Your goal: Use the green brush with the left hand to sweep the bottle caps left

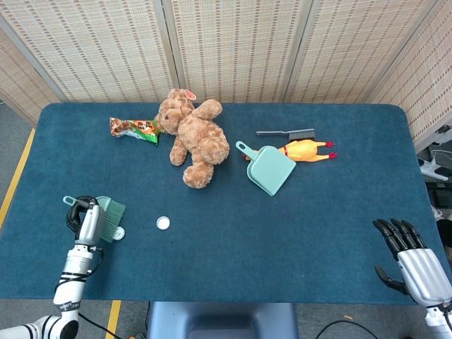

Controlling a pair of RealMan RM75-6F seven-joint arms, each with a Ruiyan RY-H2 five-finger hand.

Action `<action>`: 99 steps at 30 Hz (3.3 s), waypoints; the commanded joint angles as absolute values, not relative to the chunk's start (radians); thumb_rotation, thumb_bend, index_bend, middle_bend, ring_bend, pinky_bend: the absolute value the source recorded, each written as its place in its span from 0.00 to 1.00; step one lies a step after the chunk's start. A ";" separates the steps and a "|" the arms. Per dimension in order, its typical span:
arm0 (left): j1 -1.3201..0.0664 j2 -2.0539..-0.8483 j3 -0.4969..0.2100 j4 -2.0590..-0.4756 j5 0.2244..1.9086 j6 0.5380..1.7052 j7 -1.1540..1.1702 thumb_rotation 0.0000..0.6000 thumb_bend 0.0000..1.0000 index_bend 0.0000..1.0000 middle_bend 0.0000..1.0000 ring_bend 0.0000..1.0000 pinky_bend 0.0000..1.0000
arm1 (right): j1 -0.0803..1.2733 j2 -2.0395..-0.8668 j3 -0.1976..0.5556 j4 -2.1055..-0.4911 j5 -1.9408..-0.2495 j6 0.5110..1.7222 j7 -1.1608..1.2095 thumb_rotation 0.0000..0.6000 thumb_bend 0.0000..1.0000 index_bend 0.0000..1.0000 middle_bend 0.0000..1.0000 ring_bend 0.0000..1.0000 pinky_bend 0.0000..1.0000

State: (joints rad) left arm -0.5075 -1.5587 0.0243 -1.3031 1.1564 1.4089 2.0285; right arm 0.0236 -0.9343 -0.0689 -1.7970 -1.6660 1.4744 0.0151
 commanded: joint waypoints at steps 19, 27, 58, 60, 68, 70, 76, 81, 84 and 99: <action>-0.524 -1.484 -0.007 -1.426 1.206 1.463 1.909 1.00 0.56 0.86 1.00 0.83 0.89 | 0.021 -0.936 -0.069 -1.801 -1.669 1.474 0.007 1.00 0.26 0.00 0.06 0.00 0.00; -0.554 -1.480 -0.019 -1.568 1.251 1.472 1.936 1.00 0.56 0.86 1.00 0.83 0.89 | 0.024 -0.929 -0.074 -1.802 -1.678 1.470 0.025 1.00 0.26 0.00 0.06 0.00 0.00; -0.620 -1.525 -0.055 -1.852 1.300 1.406 1.826 1.00 0.61 0.87 1.00 0.83 0.89 | 0.016 -0.895 -0.081 -1.793 -1.708 1.503 0.107 1.00 0.26 0.00 0.06 0.00 0.00; -0.622 -1.539 -0.053 -1.846 1.291 1.403 1.836 1.00 0.61 0.87 1.00 0.83 0.89 | 0.015 -0.894 -0.081 -1.792 -1.710 1.506 0.112 1.00 0.26 0.00 0.06 0.00 0.00; -0.621 -1.561 -0.033 -1.830 1.284 1.400 1.852 1.00 0.61 0.87 1.00 0.83 0.90 | 0.016 -0.893 -0.079 -1.788 -1.708 1.507 0.117 1.00 0.26 0.00 0.06 0.00 0.00; -0.620 -1.565 -0.030 -1.824 1.279 1.398 1.851 1.00 0.61 0.87 1.00 0.83 0.90 | 0.016 -0.893 -0.080 -1.789 -1.710 1.506 0.117 1.00 0.26 0.00 0.06 0.00 0.00; -0.622 -1.570 -0.019 -1.797 1.273 1.392 1.854 1.00 0.61 0.87 1.00 0.83 0.90 | 0.017 -0.895 -0.079 -1.789 -1.708 1.503 0.111 1.00 0.26 0.00 0.06 0.00 0.00; -0.622 -1.578 -0.014 -1.747 1.256 1.389 1.865 1.00 0.61 0.87 1.00 0.83 0.90 | 0.016 -0.896 -0.079 -1.789 -1.707 1.503 0.108 1.00 0.26 0.00 0.06 0.00 0.00; -0.621 -1.582 -0.015 -1.714 1.244 1.393 1.877 1.00 0.61 0.87 1.00 0.83 0.90 | 0.015 -0.895 -0.078 -1.789 -1.706 1.506 0.108 1.00 0.26 0.00 0.06 0.00 0.00; -0.608 -1.586 0.000 -1.600 1.214 1.417 1.911 1.00 0.61 0.87 1.00 0.83 0.90 | 0.013 -0.896 -0.076 -1.792 -1.702 1.506 0.100 1.00 0.26 0.00 0.06 0.00 0.00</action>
